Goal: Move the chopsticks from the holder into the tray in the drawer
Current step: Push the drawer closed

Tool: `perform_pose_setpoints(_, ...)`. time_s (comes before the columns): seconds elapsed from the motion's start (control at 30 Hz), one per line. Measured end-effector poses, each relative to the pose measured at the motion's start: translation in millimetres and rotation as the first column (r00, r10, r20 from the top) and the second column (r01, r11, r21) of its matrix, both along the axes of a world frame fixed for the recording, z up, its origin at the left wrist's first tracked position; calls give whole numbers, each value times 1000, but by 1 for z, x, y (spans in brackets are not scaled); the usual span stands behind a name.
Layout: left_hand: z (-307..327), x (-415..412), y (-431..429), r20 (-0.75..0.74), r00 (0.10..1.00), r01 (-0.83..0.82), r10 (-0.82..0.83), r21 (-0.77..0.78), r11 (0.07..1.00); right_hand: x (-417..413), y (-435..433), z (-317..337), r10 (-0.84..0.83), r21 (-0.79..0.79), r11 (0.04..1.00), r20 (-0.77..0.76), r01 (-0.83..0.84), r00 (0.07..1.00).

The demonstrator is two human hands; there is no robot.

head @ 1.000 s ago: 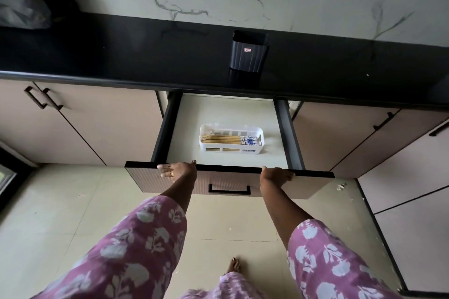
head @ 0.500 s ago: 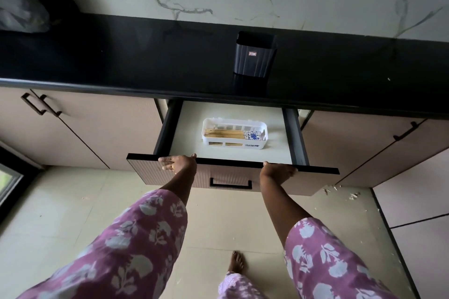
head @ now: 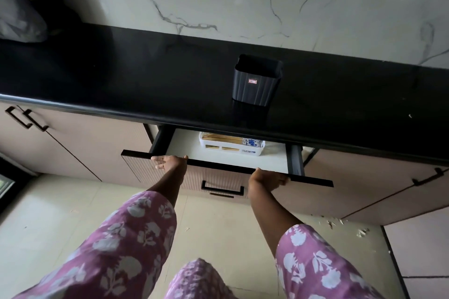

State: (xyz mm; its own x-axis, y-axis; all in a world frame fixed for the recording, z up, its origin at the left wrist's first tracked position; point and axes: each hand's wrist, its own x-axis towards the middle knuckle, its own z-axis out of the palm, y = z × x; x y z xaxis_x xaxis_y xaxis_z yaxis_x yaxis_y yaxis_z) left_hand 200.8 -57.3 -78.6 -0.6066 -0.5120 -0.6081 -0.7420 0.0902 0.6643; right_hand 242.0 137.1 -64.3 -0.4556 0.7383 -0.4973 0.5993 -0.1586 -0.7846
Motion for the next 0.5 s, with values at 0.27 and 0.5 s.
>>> perform_pose_setpoints(0.27,4,-38,18,-117,975,-176,186,95,980,-43,7,6,27,43,999,23,-28,999)
perform_pose_setpoints(0.5,12,-72,17,-114,951,-297,287,-92,950,-81,22,13,-113,47,993,17,112,993)
